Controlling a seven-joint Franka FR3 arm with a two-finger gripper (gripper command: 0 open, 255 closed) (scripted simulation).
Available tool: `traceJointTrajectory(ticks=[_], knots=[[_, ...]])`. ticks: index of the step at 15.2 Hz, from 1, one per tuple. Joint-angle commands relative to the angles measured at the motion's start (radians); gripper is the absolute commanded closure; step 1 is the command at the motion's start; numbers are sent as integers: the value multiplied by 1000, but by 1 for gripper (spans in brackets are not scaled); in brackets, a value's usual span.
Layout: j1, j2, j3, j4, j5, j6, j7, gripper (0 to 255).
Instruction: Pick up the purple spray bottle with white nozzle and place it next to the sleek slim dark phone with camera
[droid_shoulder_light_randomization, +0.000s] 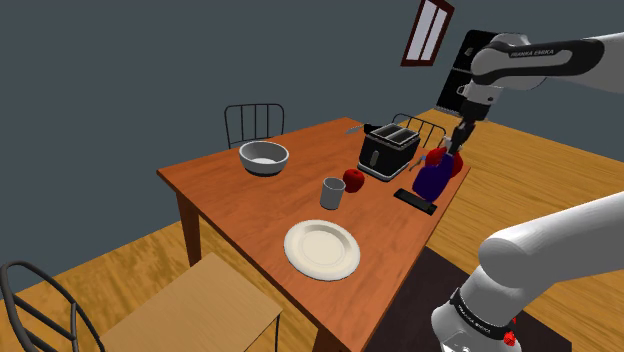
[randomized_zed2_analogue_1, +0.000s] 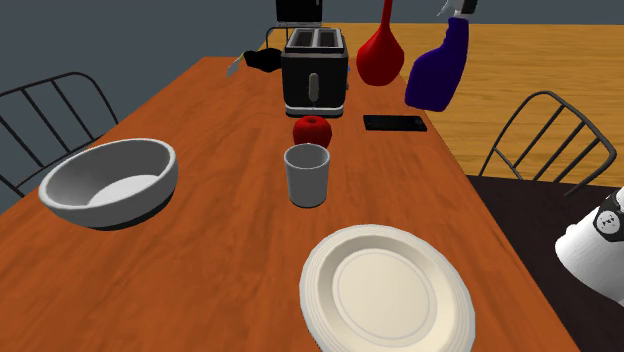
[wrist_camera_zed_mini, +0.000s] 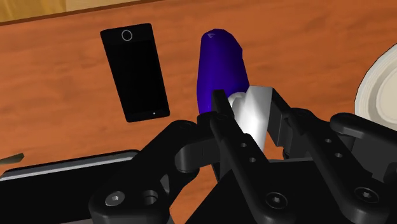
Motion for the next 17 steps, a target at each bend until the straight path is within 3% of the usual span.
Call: traceJointTrajectory(ticks=[1, 17], knots=[[-1, 3, -5, -23, -2, 27, -1, 255], [-6, 54, -43, -210, -17, 264, -3, 255]])
